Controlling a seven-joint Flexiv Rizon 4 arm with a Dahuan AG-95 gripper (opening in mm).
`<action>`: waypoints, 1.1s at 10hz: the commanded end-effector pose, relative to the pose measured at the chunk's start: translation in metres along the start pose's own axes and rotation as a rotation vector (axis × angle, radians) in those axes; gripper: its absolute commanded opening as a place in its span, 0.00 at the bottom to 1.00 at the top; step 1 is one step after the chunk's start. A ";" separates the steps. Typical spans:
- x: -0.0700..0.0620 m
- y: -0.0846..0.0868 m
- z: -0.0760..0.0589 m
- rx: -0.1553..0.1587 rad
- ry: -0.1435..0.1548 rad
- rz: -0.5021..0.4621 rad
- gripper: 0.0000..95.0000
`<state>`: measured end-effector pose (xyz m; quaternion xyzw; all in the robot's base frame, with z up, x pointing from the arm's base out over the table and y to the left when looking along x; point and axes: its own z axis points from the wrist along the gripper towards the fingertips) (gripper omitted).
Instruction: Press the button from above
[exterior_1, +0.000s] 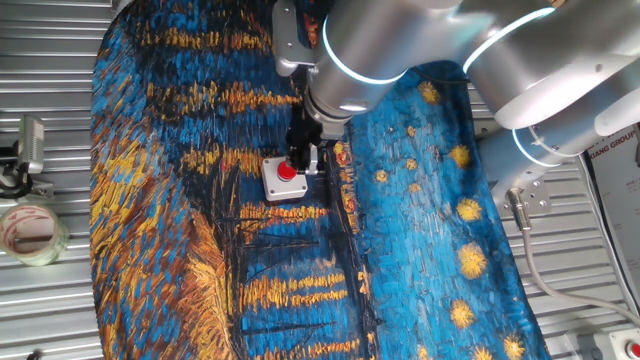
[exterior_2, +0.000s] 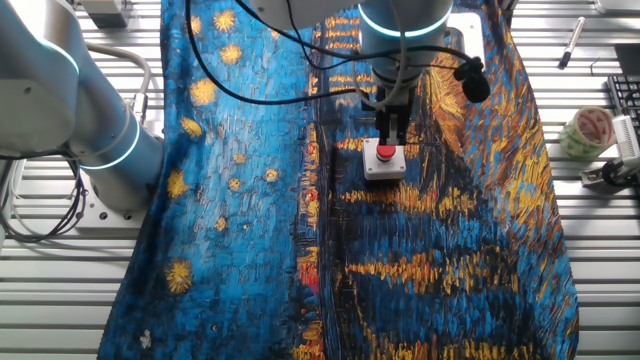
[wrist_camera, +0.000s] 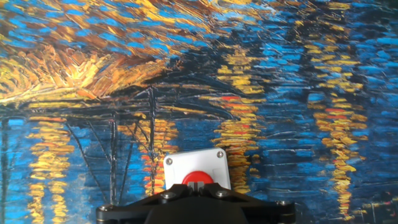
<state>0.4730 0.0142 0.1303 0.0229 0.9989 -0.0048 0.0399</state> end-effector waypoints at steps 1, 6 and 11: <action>-0.002 0.001 -0.001 -0.004 0.004 -0.004 0.00; -0.005 0.004 -0.019 -0.011 0.044 -0.003 0.00; -0.006 0.007 -0.028 -0.019 0.049 -0.002 0.00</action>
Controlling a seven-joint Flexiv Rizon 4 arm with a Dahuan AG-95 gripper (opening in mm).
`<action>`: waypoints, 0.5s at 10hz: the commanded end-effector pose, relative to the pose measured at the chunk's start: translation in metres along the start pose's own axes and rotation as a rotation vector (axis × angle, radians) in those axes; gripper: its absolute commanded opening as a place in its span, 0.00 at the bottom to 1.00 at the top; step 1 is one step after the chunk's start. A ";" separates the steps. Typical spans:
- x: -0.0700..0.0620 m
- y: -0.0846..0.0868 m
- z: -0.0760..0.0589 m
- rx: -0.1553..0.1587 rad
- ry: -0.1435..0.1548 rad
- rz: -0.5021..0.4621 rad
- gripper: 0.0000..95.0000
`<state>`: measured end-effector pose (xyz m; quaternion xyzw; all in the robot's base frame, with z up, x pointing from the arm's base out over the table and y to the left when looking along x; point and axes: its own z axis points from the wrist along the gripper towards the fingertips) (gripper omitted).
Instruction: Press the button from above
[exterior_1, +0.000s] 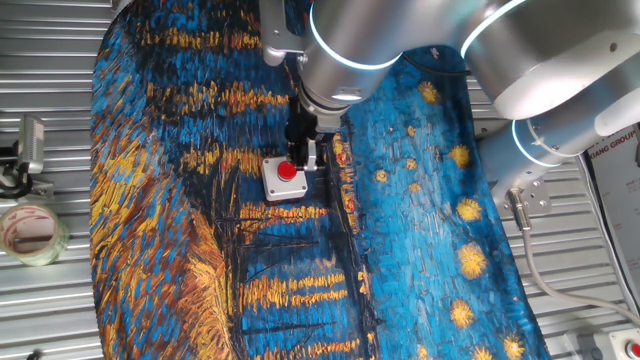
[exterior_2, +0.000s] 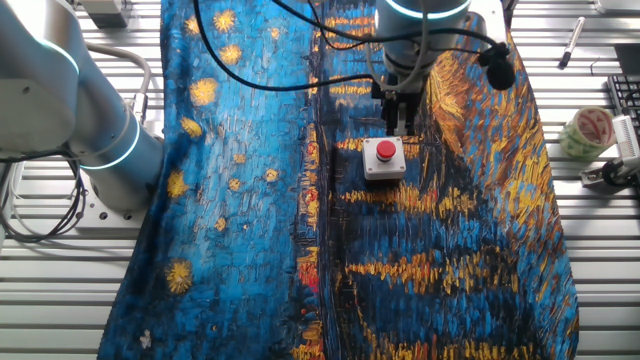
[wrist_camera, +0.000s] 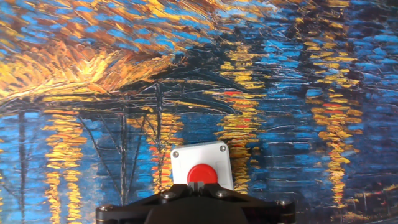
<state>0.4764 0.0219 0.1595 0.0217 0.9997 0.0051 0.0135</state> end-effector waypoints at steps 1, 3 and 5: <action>-0.001 0.000 -0.002 -0.004 0.001 0.004 0.00; -0.001 0.001 -0.003 -0.006 -0.002 0.006 0.00; 0.000 0.002 -0.008 -0.014 0.002 0.011 0.00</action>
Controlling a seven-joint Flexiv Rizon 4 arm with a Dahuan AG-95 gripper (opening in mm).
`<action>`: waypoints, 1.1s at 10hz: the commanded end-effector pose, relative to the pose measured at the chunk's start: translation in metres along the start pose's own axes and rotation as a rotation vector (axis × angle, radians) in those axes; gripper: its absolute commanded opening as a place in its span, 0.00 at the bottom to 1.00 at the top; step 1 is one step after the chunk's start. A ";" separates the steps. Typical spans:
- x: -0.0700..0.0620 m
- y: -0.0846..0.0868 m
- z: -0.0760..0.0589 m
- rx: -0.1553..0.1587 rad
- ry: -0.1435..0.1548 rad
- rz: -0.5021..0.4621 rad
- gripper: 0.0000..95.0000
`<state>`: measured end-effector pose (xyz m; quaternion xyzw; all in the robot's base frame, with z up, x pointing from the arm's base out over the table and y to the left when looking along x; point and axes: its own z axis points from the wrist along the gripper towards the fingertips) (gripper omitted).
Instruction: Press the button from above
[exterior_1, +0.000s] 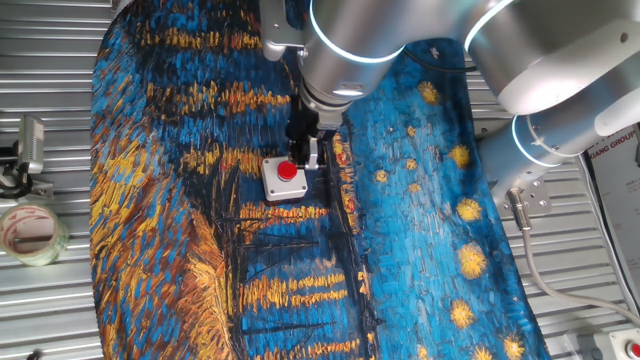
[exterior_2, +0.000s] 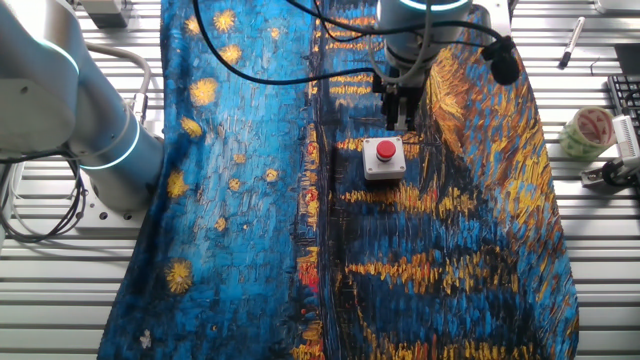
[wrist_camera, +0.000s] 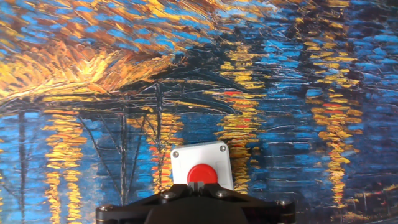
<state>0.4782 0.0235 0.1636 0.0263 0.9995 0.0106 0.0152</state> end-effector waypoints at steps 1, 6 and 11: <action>0.002 0.001 -0.006 -0.004 0.012 0.004 0.00; 0.004 -0.003 -0.016 -0.028 0.029 -0.019 0.00; 0.004 -0.003 -0.016 -0.088 0.052 0.034 0.00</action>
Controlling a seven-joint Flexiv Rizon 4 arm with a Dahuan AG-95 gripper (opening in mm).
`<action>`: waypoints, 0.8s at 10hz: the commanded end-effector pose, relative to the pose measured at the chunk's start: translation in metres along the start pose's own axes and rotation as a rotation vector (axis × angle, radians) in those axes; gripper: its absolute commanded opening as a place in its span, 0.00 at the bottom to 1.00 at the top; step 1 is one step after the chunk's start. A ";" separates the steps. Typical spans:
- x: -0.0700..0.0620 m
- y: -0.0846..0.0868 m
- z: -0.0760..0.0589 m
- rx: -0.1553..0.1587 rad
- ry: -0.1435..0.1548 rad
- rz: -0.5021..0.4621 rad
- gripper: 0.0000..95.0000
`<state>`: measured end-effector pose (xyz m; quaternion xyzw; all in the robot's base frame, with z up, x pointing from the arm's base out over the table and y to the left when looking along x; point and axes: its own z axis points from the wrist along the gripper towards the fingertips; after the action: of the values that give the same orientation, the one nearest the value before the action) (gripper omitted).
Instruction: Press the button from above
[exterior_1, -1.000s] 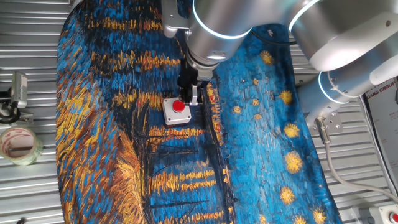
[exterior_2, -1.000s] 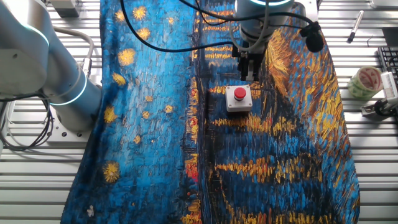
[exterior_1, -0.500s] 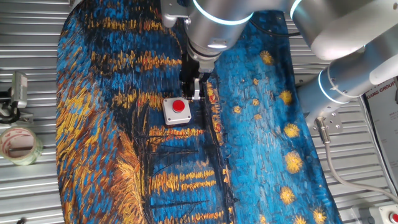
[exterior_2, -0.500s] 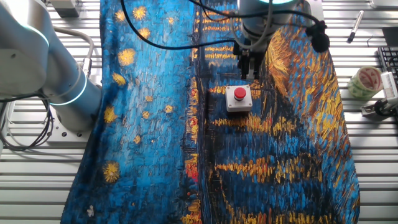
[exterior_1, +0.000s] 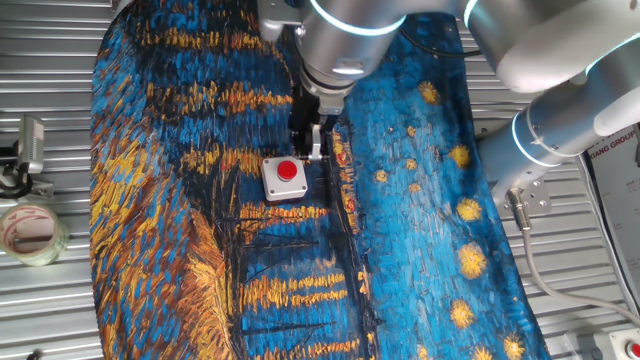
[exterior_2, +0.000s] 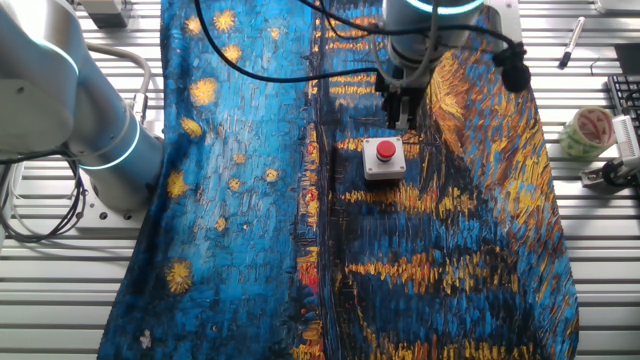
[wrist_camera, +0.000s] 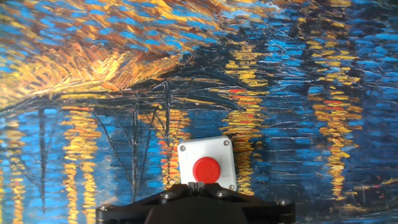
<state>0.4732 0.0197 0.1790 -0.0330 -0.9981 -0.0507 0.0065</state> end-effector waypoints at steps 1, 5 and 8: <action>0.000 0.001 0.000 -0.020 0.006 0.029 0.00; 0.000 0.001 0.000 -0.038 0.007 0.053 0.00; 0.000 0.001 0.000 -0.063 0.015 0.047 0.00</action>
<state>0.4743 0.0202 0.1785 -0.0557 -0.9948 -0.0836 0.0150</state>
